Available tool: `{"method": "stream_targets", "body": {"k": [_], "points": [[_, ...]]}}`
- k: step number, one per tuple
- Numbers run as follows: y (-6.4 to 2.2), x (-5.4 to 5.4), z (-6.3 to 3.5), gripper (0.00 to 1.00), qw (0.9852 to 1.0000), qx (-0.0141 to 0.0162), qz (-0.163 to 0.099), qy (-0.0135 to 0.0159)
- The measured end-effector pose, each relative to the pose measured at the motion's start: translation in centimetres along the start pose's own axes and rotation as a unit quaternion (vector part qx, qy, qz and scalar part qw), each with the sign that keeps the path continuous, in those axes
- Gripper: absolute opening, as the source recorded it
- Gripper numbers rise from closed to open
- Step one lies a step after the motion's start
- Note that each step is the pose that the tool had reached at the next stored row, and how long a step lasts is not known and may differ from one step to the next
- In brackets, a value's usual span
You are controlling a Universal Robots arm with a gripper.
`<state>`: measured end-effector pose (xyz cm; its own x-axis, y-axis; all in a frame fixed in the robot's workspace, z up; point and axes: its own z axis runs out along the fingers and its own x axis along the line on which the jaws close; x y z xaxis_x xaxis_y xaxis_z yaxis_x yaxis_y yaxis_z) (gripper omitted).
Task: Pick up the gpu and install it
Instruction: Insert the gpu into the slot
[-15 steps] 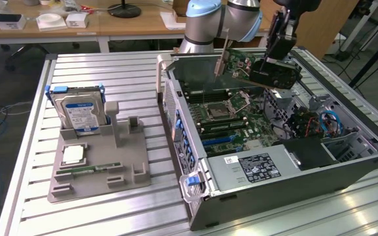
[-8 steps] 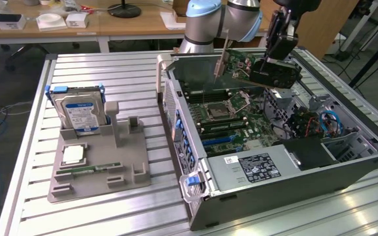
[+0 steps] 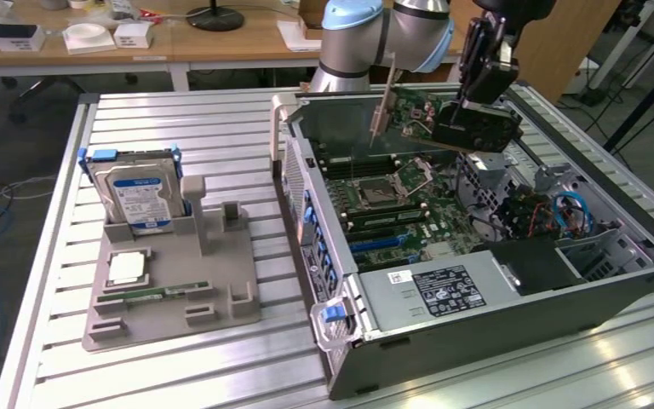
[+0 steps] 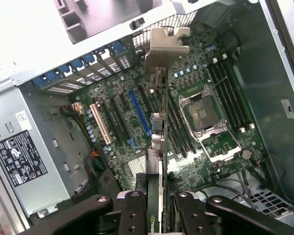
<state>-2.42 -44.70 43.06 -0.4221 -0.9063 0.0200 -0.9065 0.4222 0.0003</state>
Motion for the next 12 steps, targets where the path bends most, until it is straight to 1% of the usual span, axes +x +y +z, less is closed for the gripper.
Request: {"method": "stream_targets", "body": {"k": [12], "points": [[0.00, 0.00, 0.00, 0.26, 0.9994, 0.0007, -0.034, 0.0000]]}}
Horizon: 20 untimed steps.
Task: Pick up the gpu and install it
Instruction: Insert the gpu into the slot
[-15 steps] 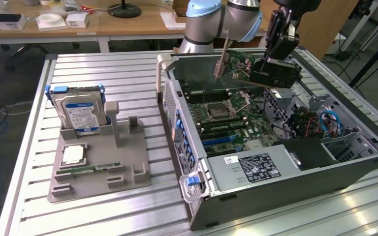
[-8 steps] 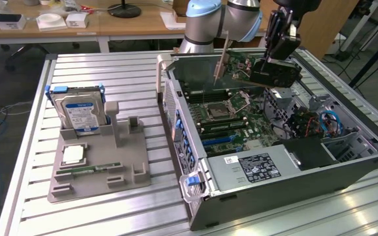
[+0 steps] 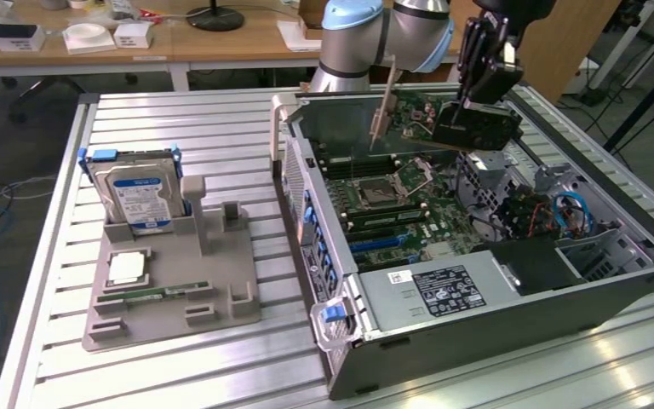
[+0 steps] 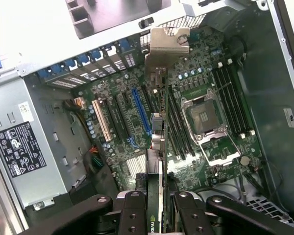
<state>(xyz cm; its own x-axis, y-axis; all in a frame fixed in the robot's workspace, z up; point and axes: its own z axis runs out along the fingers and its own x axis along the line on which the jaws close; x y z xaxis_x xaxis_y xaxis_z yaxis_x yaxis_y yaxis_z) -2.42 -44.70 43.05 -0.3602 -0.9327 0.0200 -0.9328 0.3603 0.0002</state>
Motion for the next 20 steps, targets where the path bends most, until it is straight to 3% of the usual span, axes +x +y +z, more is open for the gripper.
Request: {"method": "stream_targets", "body": {"k": [20], "points": [[0.00, 0.00, 0.00, 0.26, 0.9983, 0.0012, -0.058, 0.0001]]}}
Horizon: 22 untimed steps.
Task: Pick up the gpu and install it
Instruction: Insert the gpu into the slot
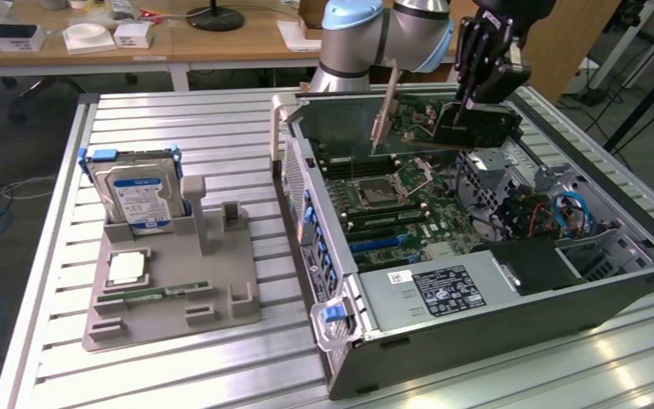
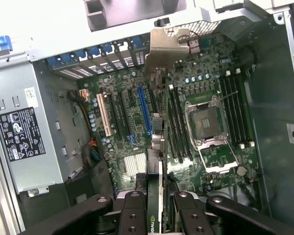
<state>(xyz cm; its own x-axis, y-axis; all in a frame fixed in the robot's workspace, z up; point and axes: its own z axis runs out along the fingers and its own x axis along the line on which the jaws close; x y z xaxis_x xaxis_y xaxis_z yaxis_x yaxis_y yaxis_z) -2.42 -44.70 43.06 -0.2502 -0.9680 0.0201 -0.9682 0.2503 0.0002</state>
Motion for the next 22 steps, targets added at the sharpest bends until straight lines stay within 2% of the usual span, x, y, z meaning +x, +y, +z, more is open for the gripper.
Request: {"method": "stream_targets", "body": {"k": [9, 22], "points": [[0.00, 0.00, 0.00, 0.26, 0.9997, 0.0005, -0.025, 0.0000], [0.00, 0.00, 0.00, 0.26, 0.9983, 0.0011, -0.058, 0.0000]]}}
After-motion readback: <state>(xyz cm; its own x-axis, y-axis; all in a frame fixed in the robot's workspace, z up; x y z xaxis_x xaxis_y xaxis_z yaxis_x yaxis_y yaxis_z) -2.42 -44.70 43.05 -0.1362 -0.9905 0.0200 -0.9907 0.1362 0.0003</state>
